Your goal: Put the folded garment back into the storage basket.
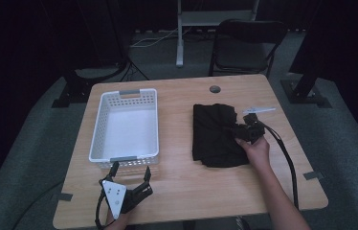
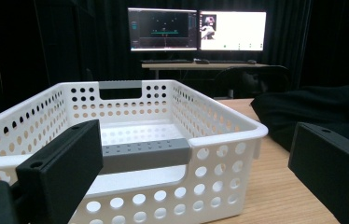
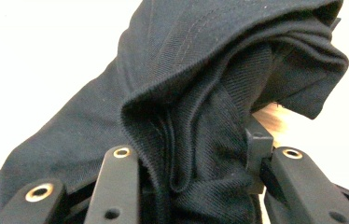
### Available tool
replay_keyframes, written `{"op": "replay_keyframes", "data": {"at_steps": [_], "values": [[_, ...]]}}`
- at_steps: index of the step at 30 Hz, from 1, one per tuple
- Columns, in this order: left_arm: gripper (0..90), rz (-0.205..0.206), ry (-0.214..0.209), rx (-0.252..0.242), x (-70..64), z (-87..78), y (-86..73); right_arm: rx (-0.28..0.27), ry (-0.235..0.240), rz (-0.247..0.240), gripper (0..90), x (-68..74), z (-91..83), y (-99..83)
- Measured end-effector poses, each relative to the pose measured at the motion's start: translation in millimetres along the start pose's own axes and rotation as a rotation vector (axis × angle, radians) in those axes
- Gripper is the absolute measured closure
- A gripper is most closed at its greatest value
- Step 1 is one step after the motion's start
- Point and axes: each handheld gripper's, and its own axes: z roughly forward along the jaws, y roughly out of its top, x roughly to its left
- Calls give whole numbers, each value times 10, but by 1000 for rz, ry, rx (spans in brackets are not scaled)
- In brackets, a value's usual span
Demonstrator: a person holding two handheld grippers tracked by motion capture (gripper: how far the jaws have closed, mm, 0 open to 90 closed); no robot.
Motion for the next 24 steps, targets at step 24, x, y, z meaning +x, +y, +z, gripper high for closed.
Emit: {"op": "replay_keyframes", "data": {"at_steps": [24], "values": [[45,0,0,5,1,3,2,-152,18,11,627,116,-445,166]]}}
